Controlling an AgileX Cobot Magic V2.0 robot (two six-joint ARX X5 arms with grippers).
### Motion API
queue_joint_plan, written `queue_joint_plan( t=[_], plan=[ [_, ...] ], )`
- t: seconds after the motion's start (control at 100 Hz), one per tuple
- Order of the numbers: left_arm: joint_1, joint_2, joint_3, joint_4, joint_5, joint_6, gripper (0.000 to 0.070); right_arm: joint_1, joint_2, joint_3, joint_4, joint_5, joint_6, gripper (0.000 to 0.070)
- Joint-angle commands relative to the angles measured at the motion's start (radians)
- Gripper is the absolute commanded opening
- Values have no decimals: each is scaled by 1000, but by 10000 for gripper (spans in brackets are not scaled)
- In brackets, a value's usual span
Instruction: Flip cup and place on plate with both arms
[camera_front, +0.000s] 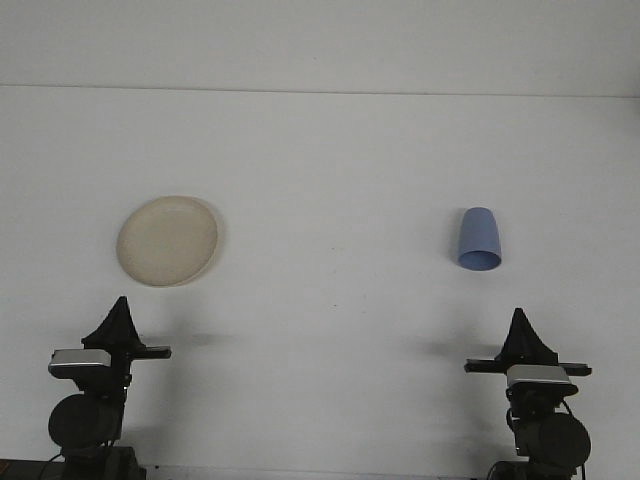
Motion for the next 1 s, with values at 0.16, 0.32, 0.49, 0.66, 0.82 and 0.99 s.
queue_joint_plan(
  t=[0.16, 0.32, 0.49, 0.66, 0.82, 0.99],
  plan=[
    [1, -2, -20, 15, 5, 0, 11, -1, -2, -2, 15, 0, -4, 6],
    [1, -2, -20, 15, 5, 0, 11, -1, -2, 3, 15, 0, -4, 6],
    [1, -2, -20, 15, 5, 0, 11, -1, -2, 45, -5, 0, -5, 6],
    [1, -2, -20, 15, 5, 0, 11, -1, 6, 125, -86, 0, -4, 6],
    [1, -2, -20, 15, 5, 0, 11, -1, 60, 247, -232, 0, -5, 6],
    [1, -2, -20, 15, 5, 0, 11, -1, 174, 399, -361, 0, -5, 6]
  ],
)
